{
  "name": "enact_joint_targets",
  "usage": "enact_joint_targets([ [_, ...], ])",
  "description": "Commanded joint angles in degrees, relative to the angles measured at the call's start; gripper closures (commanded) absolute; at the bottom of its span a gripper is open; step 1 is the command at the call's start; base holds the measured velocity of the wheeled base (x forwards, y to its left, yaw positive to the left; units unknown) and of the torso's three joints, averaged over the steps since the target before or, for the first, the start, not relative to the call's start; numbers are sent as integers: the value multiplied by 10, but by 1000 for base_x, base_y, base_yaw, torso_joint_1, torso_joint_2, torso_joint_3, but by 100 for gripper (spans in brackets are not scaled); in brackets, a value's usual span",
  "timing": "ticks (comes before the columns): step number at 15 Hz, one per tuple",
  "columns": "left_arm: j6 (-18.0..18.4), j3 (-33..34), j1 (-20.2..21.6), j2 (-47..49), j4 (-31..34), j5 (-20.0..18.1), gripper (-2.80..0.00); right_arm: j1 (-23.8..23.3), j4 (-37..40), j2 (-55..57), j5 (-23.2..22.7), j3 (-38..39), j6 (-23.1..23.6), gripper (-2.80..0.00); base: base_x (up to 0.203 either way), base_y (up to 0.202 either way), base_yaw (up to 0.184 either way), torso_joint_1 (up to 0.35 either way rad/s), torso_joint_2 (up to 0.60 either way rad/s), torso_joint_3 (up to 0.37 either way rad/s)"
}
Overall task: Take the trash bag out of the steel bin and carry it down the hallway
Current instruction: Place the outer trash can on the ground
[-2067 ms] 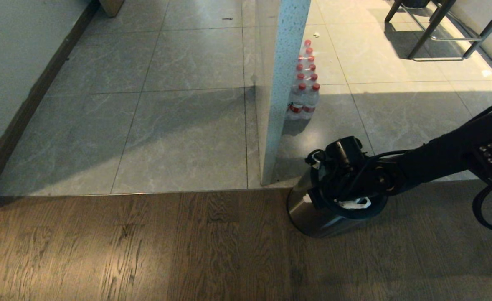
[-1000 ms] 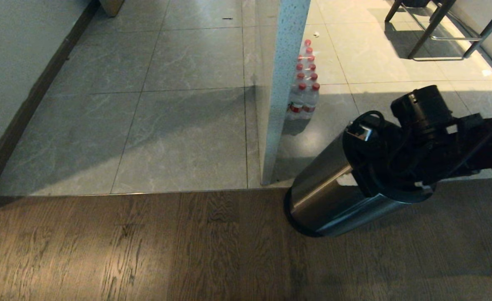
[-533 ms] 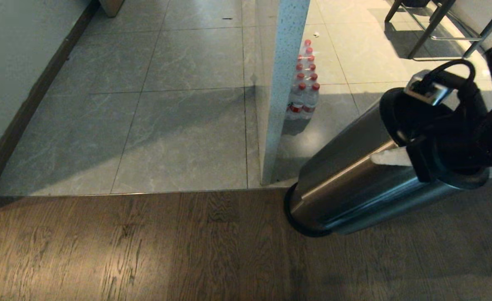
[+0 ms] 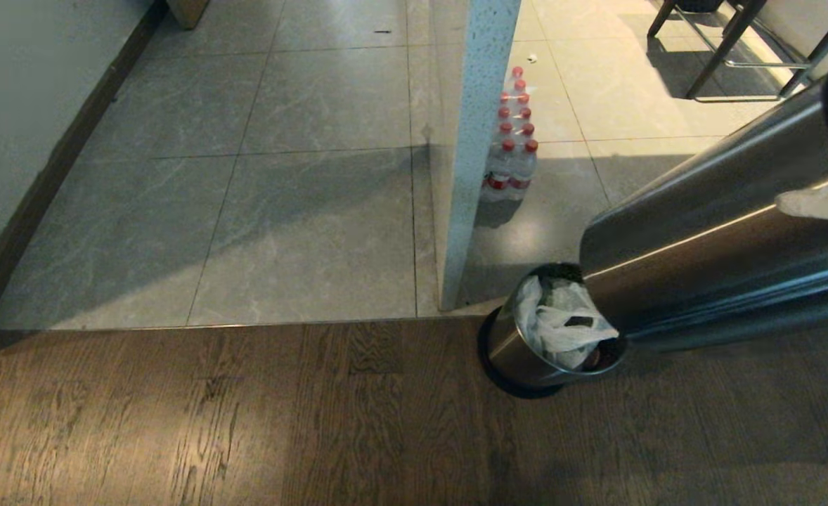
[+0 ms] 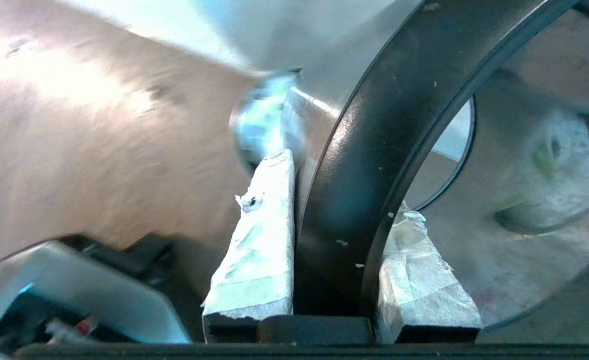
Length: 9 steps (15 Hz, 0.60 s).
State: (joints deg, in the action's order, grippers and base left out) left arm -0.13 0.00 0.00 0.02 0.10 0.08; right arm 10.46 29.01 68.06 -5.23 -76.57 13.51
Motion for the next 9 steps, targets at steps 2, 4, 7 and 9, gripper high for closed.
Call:
enact_joint_targets([
  [2,0,1,0,-1,0,0,0,-94,12,-32,4,14,0,0,0,0,0,0,0,0],
  [4,0,0,0,-1,0,0,0,-177,-10,3,18,55,-4,0,0,0,0,0,0,0],
  [7,0,0,0,-1,0,0,0,-244,-156,105,25,146,-25,0,0,0,0,0,0,0],
  [9,0,0,0,-1,0,0,0,-265,-289,183,24,193,-39,0,0,0,0,0,0,0],
])
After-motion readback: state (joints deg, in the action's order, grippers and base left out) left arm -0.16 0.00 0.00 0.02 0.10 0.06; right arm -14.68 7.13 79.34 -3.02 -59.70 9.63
